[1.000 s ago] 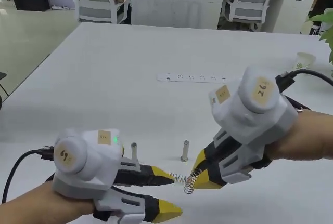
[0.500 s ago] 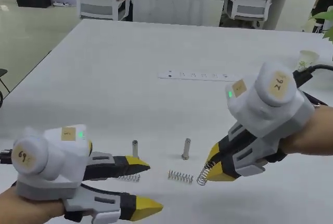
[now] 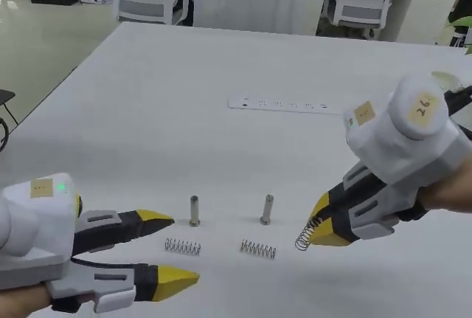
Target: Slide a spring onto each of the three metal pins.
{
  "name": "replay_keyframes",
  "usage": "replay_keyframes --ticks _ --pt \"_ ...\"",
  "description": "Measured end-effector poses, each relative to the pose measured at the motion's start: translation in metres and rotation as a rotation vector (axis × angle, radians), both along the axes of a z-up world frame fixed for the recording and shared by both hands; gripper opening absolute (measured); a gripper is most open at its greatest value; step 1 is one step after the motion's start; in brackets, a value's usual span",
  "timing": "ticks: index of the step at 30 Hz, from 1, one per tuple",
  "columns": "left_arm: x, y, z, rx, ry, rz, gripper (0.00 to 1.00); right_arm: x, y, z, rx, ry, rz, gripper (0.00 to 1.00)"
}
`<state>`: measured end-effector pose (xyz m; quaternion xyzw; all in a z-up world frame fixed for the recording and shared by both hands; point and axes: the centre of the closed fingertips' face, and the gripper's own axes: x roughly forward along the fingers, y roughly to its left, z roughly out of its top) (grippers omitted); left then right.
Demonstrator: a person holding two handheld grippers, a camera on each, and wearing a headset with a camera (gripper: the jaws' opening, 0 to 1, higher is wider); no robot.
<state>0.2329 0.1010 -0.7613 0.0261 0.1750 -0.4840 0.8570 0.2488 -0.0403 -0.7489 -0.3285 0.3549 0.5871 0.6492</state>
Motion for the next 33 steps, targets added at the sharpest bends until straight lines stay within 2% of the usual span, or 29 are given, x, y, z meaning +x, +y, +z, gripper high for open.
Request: replay_keyframes --ticks 9,19,23,27,33 --pt "0.002 0.012 0.0 -0.002 -0.003 0.042 0.51 0.015 -0.017 0.01 0.0 -0.019 -0.055 0.08" --pt "0.002 0.014 -0.001 -0.004 0.002 0.058 0.53 0.038 -0.039 0.018 -0.015 -0.051 -0.12 0.08" --pt "0.002 0.014 -0.002 0.0 0.004 0.062 0.54 0.047 -0.05 0.017 -0.049 -0.071 -0.14 0.08" --pt "0.002 0.015 -0.002 -0.001 0.005 0.067 0.54 0.055 -0.056 0.017 -0.059 -0.08 -0.154 0.08" --pt "0.003 0.016 -0.002 0.0 0.005 0.075 0.54 0.071 -0.065 0.01 -0.091 -0.108 -0.174 0.08"
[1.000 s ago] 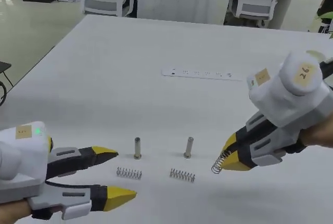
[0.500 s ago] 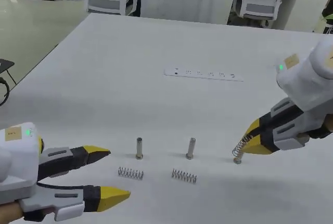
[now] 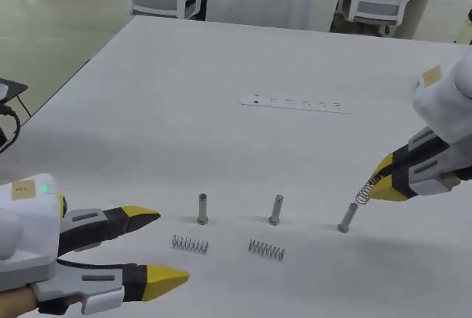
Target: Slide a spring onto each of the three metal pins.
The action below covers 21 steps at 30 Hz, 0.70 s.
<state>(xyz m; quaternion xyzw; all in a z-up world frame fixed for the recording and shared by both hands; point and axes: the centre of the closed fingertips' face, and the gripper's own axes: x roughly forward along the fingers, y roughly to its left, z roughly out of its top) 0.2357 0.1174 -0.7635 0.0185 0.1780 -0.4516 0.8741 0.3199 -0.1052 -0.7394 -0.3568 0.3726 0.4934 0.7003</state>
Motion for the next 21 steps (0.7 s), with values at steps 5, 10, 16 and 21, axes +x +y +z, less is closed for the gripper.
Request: replay_keyframes --ticks 5,10,16,21 --pt "0.0 0.002 0.0 0.002 0.002 0.007 0.54 0.01 -0.004 -0.013 -0.008 0.002 -0.023 0.08" --pt "0.0 0.004 0.0 0.004 0.002 0.013 0.54 0.013 -0.006 -0.021 -0.004 0.016 -0.035 0.08" --pt "0.001 0.004 0.001 0.002 0.001 0.018 0.53 0.018 -0.009 -0.028 -0.02 0.018 -0.044 0.08" --pt "0.001 0.004 0.001 0.003 0.001 0.018 0.53 0.018 -0.008 -0.033 -0.022 0.025 -0.044 0.08"
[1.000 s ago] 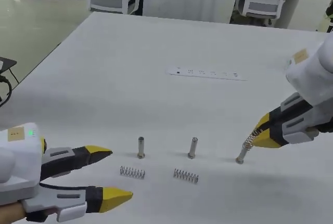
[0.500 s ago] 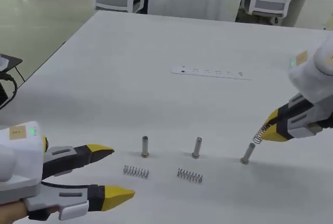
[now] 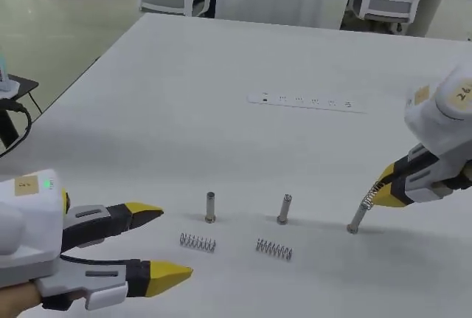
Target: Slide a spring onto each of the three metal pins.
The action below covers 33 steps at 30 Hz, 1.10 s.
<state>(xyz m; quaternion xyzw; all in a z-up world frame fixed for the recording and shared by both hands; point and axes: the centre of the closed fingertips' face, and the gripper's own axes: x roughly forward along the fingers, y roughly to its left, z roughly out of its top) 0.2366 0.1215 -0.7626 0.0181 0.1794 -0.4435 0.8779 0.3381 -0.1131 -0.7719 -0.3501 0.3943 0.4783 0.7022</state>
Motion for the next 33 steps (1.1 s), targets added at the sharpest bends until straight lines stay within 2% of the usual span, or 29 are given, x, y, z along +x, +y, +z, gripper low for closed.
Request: replay_keyframes --ticks 10,22,33 --pt "-0.001 0.001 0.0 -0.001 0.001 0.001 0.52 0.004 -0.001 -0.009 -0.013 0.01 -0.005 0.08" --pt "-0.001 0.001 0.0 -0.003 0.002 0.001 0.51 0.007 0.001 -0.033 -0.029 0.029 -0.02 0.08" --pt "-0.001 0.001 0.0 0.001 0.001 -0.003 0.51 0.011 0.005 -0.051 -0.033 0.022 -0.031 0.08"
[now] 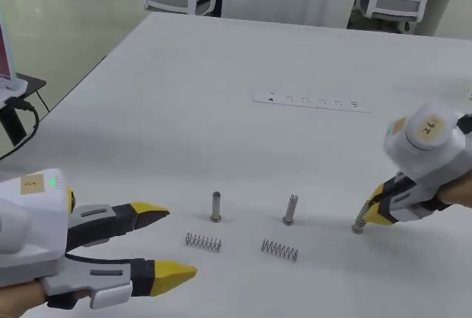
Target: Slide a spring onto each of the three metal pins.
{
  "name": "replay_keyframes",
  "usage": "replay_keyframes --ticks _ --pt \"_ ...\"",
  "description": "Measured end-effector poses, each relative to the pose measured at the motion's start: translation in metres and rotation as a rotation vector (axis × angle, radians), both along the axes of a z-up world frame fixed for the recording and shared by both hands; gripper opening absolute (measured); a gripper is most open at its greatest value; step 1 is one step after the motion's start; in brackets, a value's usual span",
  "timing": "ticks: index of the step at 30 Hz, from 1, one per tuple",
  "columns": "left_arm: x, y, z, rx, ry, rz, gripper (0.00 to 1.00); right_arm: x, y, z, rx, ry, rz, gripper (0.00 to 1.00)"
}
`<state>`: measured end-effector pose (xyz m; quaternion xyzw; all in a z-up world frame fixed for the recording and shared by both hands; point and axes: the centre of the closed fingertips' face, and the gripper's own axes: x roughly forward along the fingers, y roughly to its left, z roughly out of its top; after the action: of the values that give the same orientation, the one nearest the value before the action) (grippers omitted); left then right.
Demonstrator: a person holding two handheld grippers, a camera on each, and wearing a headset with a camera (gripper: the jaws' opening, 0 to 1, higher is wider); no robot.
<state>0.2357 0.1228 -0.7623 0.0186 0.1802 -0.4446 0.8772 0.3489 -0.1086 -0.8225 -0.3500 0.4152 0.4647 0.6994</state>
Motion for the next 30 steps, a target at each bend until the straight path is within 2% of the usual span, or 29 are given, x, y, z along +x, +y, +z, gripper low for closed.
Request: replay_keyframes --ticks 10,11,13,16,21,30 --pt "-0.001 0.001 0.001 0.001 0.0 0.001 0.51 -0.001 -0.001 -0.01 -0.015 0.004 -0.001 0.09" --pt "-0.001 0.001 0.001 0.002 0.0 0.001 0.51 0.001 -0.001 -0.009 -0.011 -0.006 -0.006 0.09" --pt "-0.001 0.001 0.001 0.0 -0.001 0.002 0.51 -0.001 0.0 -0.009 -0.004 0.011 -0.016 0.09" --pt "-0.001 0.001 0.001 0.001 -0.002 0.002 0.51 -0.001 -0.003 -0.011 -0.017 0.004 -0.015 0.11" --pt "-0.002 0.0 0.001 -0.001 -0.002 0.002 0.51 -0.004 -0.006 -0.015 -0.02 0.023 -0.024 0.15" --pt "-0.001 0.0 0.002 -0.003 -0.005 0.0 0.51 -0.006 -0.012 -0.013 -0.018 0.019 -0.041 0.16"
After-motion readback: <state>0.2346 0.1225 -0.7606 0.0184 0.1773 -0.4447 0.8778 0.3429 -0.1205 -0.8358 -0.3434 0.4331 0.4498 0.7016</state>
